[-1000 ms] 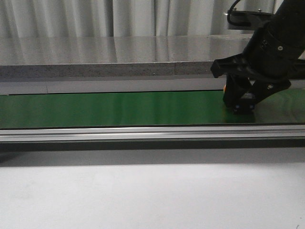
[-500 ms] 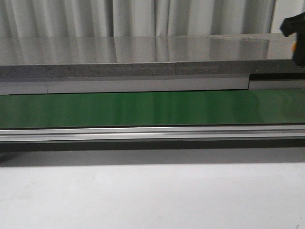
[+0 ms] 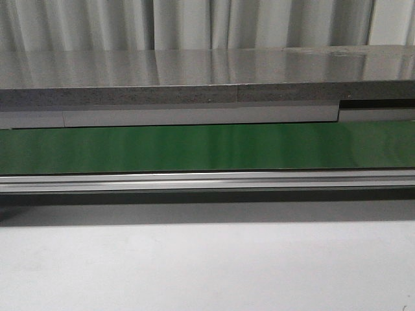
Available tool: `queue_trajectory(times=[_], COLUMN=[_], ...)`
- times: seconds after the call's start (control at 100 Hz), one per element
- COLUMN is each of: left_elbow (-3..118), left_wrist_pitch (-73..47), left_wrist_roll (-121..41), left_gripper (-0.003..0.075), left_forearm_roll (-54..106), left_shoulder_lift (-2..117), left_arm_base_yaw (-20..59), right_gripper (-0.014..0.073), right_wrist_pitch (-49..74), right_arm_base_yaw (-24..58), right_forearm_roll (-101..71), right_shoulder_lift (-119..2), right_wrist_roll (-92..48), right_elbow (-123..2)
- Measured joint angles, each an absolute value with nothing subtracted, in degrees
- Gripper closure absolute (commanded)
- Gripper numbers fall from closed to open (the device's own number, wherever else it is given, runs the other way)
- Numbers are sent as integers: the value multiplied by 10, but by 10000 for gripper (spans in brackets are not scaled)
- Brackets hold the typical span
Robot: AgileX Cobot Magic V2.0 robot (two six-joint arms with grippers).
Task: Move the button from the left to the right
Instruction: 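Carry the button to the green tray and release it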
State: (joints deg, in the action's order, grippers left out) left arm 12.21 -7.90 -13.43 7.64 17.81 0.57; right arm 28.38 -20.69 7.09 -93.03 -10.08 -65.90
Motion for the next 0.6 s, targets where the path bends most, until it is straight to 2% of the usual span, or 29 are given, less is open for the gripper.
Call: queue_trajectory(times=[0.6], left_elbow=[122], left_wrist_pitch=[-79], left_wrist_roll=[-134], left_gripper=[739], left_forearm_roll=[76], left_shoulder_lift=[178], left_arm_base_yaw=[6], right_gripper=[324], right_wrist_pitch=[276], right_arm_base_yaw=[-215], right_forearm_roll=[70], right_shoulder_lift=[-1034], right_wrist_roll=[-135], right_elbow=[-659])
